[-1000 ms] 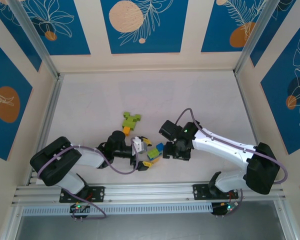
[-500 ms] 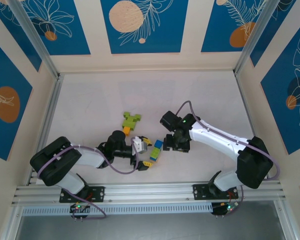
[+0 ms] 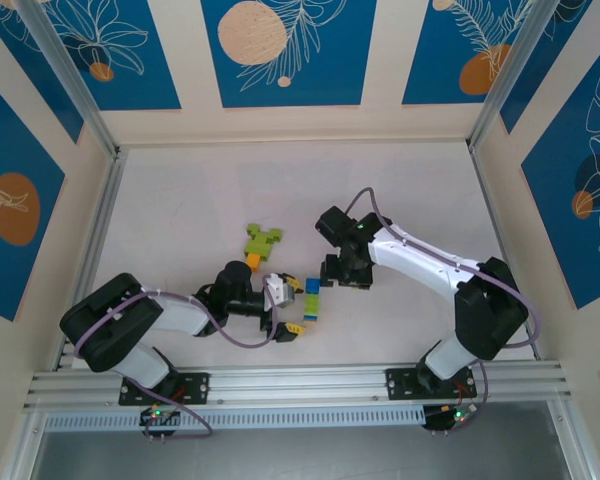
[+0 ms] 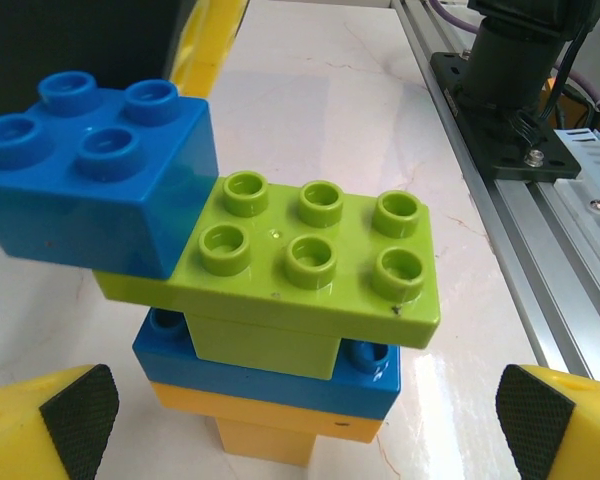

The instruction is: Assemble a carrot with lego

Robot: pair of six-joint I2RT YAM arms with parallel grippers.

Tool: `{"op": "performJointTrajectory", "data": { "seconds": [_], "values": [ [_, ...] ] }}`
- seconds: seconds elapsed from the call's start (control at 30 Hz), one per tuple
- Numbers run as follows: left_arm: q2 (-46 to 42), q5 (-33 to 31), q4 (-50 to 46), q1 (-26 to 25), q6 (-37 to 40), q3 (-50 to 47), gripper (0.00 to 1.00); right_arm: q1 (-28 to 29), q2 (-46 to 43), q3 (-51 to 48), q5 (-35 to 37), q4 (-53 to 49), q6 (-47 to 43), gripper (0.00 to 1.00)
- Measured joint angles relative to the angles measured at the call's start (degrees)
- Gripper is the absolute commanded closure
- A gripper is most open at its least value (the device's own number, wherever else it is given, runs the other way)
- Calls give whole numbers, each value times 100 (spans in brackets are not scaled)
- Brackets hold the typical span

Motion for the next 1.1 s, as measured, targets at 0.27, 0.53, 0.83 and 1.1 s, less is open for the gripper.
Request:
{"op": "performJointTrajectory", "data": {
  "seconds": [0.27, 0.53, 0.83, 1.1],
  "values": [
    [0, -26, -2, 0, 0, 0, 1, 11, 341, 280, -68, 146, -208, 38],
    [127, -68, 2, 42, -2, 26, 1, 199, 446, 463, -190, 249, -446, 38],
    [162, -68, 4, 109, -4, 35, 1, 402, 577, 754, -284, 254, -682, 38],
    [236, -111, 4, 120, -4, 164, 1, 382, 643, 767, -186, 203, -693, 38]
  ]
}}
